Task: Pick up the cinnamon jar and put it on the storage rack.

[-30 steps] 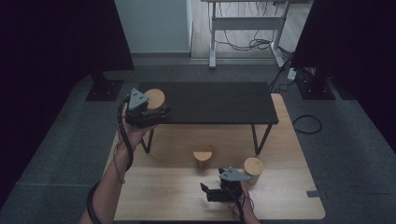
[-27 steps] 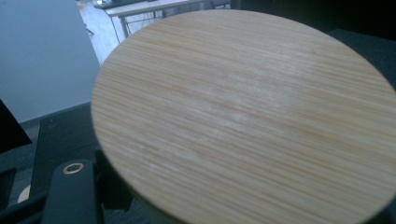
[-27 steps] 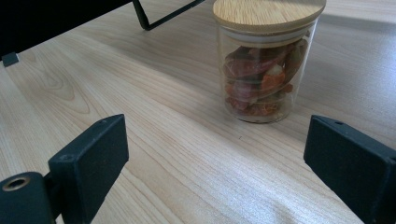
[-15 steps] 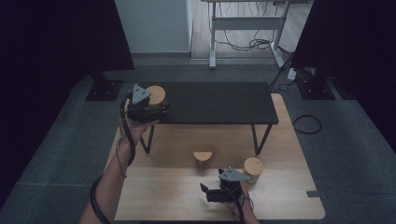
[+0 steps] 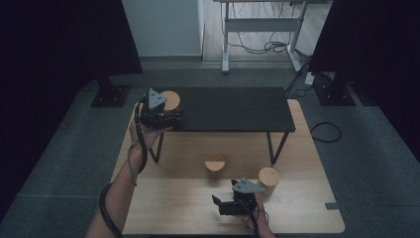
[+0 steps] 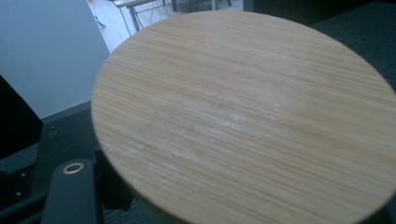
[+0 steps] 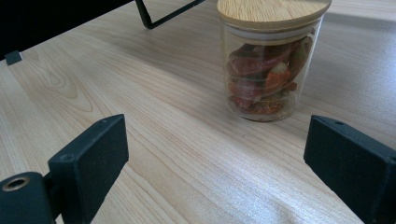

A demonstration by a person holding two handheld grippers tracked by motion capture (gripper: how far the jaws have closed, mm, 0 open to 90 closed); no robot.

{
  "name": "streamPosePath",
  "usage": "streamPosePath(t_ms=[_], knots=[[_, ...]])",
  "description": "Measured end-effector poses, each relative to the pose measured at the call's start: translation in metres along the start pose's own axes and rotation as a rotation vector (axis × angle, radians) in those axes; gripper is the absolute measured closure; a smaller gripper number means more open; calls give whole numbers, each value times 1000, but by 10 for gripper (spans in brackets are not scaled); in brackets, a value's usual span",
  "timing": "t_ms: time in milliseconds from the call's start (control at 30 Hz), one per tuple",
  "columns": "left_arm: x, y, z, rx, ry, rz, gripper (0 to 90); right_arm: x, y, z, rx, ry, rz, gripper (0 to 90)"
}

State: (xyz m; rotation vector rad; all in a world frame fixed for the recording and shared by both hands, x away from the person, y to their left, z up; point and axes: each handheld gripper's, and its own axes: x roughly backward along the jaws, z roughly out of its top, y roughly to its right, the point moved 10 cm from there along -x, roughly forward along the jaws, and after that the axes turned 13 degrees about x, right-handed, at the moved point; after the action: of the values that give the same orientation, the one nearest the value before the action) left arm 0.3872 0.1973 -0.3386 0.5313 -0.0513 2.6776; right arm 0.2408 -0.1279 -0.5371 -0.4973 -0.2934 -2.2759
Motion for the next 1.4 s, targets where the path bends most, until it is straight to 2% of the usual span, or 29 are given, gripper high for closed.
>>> streamPosePath(t_ms=[67,133,233,467,867,1400], knots=[[-2,-1,-1,1,-5,7,254,0,0,0,0,0,-1,60],[-3,-3,-1,27,-2,0,254,0,0,0,-1,-1,-1,60],[-4,-5,-2,41,0,-2,254,0,0,0,0,-1,-2,60],[-8,-16,-5,141,-1,-34,255,1,-1,0,-1,6,4,59],[-8,-16,-5,136,3,-31,254,1,-2,1,7,6,2,58],[-8,-16,-2,128,-17,-28,249,1,-3,1,11,5,3,58]])
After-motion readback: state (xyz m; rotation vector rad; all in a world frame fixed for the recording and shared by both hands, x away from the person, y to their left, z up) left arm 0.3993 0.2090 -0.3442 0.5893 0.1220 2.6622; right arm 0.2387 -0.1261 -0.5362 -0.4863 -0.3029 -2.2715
